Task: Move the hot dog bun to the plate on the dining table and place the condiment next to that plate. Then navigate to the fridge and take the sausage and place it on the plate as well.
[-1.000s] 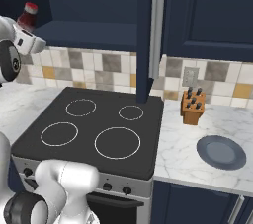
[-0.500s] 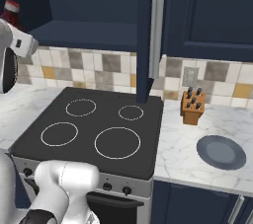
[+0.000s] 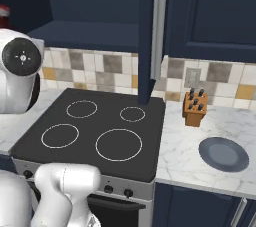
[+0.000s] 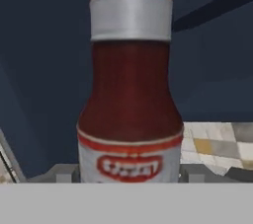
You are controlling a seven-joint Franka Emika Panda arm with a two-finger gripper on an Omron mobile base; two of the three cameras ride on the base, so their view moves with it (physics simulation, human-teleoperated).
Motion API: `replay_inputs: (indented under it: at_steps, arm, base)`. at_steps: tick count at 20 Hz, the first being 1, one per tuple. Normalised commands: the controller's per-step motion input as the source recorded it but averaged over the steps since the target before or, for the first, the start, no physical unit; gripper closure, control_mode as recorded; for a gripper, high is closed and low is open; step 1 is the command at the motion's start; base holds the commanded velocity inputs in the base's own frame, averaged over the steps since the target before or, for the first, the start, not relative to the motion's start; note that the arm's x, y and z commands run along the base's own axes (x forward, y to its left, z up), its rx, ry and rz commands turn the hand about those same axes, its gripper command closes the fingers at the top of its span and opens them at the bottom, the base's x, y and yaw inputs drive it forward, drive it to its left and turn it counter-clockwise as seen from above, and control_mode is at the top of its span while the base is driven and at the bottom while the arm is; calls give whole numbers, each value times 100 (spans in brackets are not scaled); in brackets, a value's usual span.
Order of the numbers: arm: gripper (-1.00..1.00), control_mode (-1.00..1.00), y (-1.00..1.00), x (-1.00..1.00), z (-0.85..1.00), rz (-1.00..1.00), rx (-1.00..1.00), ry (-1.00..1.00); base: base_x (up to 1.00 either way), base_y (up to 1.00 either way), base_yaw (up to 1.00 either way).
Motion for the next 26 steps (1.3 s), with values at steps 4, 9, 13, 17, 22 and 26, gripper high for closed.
replay_inputs:
  at_steps: [4, 9, 13, 17, 22, 26]
  arm:
    - [100, -100, 0, -79, 1, 14, -14, -16]
    - [100, -100, 0, -89, 9, 8, -16, -20]
    - [100, -100, -7, -74, 11, 1, -9, -21]
    - [100, -100, -1, -51, -1, -2, 0, -5]
    - [100, 100, 5, -9, -1, 0, -1, -1]
    - [100, 100, 0, 0, 0, 0, 0, 0]
  base:
    - [0, 0, 0]
    - [0, 0, 0]
    - [0, 0, 0]
    - [0, 0, 0]
    - [-38, 48, 8]
    - [-25, 69, 51]
